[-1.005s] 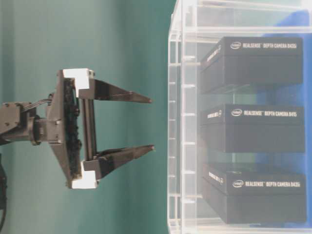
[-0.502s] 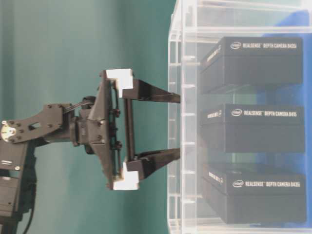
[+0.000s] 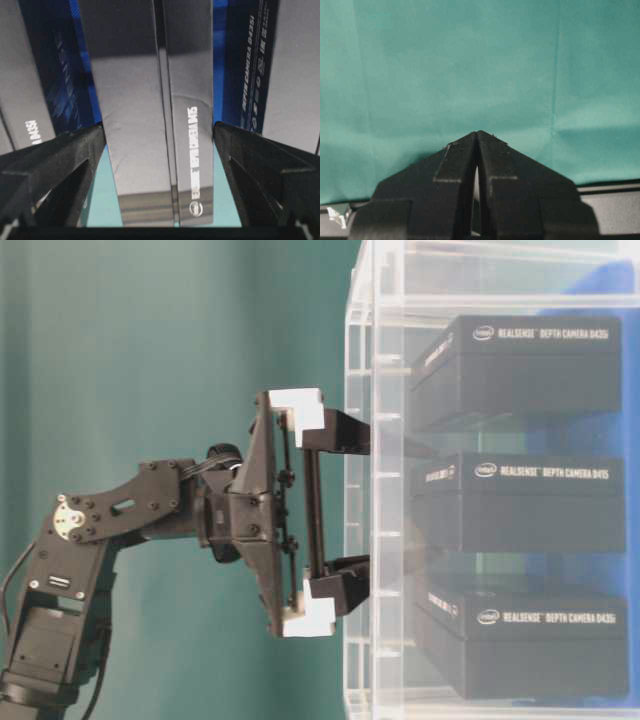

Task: Take the box out of the case with the left arm.
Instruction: 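Lower the left gripper around the middle black D415 box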

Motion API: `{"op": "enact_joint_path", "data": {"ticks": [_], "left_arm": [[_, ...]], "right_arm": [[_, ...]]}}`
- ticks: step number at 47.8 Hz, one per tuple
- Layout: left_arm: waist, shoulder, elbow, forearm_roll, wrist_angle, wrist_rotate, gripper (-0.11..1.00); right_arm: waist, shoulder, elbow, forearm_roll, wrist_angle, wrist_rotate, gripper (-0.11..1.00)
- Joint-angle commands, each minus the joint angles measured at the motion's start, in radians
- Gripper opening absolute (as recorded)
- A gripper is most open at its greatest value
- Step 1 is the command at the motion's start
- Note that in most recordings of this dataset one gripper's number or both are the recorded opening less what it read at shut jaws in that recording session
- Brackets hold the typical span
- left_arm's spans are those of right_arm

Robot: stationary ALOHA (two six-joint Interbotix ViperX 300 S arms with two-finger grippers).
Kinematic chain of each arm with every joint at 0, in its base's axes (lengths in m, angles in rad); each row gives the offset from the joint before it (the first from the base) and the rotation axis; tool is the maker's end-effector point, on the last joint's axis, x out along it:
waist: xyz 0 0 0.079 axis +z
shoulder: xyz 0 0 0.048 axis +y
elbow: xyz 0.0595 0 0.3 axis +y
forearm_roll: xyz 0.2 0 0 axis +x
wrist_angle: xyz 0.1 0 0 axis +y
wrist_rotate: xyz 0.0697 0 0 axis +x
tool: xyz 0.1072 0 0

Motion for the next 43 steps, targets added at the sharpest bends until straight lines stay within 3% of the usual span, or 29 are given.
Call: {"op": "enact_joint_path", "data": {"ticks": [1,43], "left_arm": [[-0.003,-0.029,0.000,0.003,-0.018,-0.006,0.90],[-0.005,-0.028,0.044,0.005,-0.071,-0.023,0.89]], "right_arm": [[0.002,0.002,-0.026,-0.003,-0.005,0.000,0.03],[0.002,0.003,-0.026,-0.005,-0.014,-0.002,0.03]]}}
